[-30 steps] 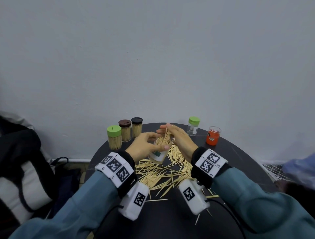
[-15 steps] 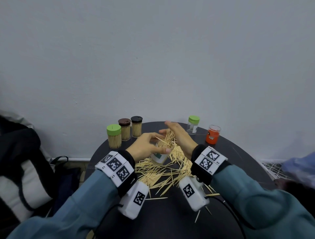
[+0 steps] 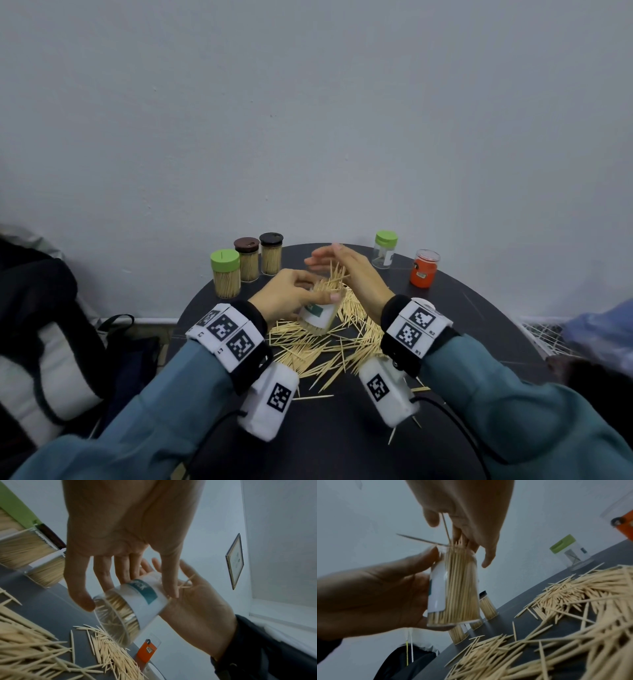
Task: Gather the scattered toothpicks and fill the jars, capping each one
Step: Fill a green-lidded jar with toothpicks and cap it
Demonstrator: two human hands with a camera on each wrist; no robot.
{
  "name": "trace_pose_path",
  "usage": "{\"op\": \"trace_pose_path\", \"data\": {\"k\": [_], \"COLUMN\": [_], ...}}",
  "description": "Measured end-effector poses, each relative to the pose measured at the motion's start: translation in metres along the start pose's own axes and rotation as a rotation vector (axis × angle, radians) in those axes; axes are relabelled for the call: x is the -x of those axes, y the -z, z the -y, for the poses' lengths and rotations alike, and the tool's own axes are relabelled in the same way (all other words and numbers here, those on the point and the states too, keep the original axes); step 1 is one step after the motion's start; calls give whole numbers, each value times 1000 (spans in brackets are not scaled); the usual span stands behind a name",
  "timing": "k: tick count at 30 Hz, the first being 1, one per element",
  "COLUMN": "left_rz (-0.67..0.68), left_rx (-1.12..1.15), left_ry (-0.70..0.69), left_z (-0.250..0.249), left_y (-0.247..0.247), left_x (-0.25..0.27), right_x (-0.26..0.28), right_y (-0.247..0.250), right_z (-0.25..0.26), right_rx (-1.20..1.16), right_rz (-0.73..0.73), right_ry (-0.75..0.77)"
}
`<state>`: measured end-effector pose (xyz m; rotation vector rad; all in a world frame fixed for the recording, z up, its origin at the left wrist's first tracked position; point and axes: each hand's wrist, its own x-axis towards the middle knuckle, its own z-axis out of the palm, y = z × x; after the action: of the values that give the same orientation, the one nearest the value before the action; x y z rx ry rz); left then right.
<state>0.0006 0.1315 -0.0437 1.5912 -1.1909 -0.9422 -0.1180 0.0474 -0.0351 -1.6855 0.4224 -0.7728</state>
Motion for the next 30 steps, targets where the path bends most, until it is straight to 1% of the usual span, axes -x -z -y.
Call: {"op": "trace_pose_path", "data": {"k": [2, 4, 6, 8, 10, 14, 18, 22, 25, 27, 30], "left_rz": [5, 15, 21, 25, 37, 47, 37, -10, -38, -36, -32], "left_rx": [35, 70, 92, 110, 117, 113, 108, 139, 175, 191, 208], "left_ry": [5, 1, 3, 8, 10, 4, -11, -14, 5, 9, 11], "left_z": [0, 1, 2, 2, 1, 1, 1, 1, 1, 1, 0], "left_y": [0, 0, 1, 1, 1, -1, -1, 4, 5, 6, 6], "left_x": [0, 1, 2, 3, 2, 2, 2, 1, 1, 1, 1], "right_x": [1, 1, 2, 3, 4, 4, 4, 3, 4, 5, 5], "right_y": [1, 3, 7, 9, 10, 12, 11, 15, 17, 18, 20], "right_z": [2, 3, 2, 3, 3, -4, -8, -8, -8, -7, -8], "right_rx": [34, 150, 228, 190, 121, 146, 123, 118, 125, 173, 208], "right_rz": [96, 187, 248, 271, 251, 164, 106, 96, 124, 140, 116], "right_ry": [6, 33, 68, 70, 59, 116, 129, 86, 76, 91, 141]}}
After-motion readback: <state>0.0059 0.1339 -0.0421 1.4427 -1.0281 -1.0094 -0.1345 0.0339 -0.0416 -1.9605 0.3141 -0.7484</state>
